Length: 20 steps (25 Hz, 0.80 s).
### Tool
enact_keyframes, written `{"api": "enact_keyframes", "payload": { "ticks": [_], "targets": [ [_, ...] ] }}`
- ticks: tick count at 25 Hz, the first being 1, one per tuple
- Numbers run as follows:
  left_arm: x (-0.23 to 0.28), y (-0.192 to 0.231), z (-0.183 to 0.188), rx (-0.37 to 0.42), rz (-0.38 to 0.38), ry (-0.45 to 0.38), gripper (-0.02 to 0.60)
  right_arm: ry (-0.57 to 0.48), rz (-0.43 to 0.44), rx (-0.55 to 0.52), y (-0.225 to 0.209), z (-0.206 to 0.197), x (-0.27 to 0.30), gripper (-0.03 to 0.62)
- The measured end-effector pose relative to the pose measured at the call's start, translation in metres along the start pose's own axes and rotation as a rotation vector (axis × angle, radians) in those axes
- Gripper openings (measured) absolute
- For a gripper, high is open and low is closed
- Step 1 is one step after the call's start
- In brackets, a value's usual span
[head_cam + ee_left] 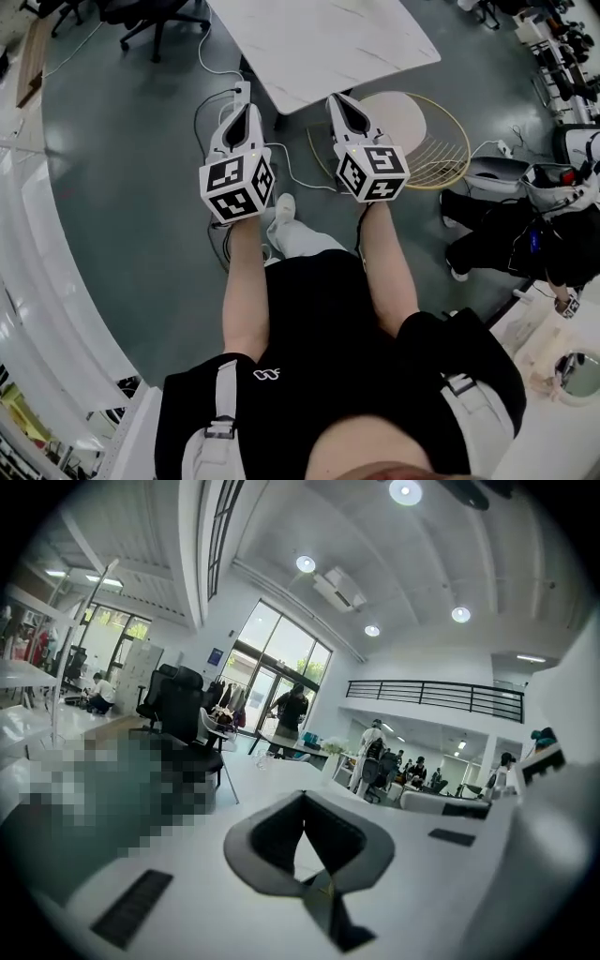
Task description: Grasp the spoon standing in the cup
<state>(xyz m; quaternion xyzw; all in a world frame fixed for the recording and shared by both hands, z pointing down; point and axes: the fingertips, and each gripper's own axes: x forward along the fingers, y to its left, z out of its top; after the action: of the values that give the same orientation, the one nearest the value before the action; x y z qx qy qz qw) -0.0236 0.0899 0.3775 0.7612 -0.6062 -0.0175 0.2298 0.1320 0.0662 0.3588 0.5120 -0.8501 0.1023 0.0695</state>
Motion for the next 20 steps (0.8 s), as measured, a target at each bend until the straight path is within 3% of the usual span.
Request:
{"api": "enact_keyframes", "payload": {
  "ticks": [4, 8, 14, 20],
  "targets": [
    [0.062, 0.006, 0.007, 0.027, 0.027, 0.018, 0.013, -0.007, 0.019, 0.036, -0.042, 0.006, 0.06, 0.006],
    [0.093, 0.005, 0.029, 0.059, 0.07, 0.024, 0.012, -0.029, 0.074, 0.075, -0.058, 0.026, 0.097, 0.006],
    [0.121, 0.01, 0.043, 0.099, 0.105, 0.002, 0.012, -0.052, 0.108, 0.101, -0.078, 0.023, 0.118, 0.006],
    [0.151, -0.012, 0.053, 0.128, 0.074, -0.012, 0.013, -0.088, 0.102, 0.099, -0.108, 0.043, 0.131, 0.006]
  ]
}}
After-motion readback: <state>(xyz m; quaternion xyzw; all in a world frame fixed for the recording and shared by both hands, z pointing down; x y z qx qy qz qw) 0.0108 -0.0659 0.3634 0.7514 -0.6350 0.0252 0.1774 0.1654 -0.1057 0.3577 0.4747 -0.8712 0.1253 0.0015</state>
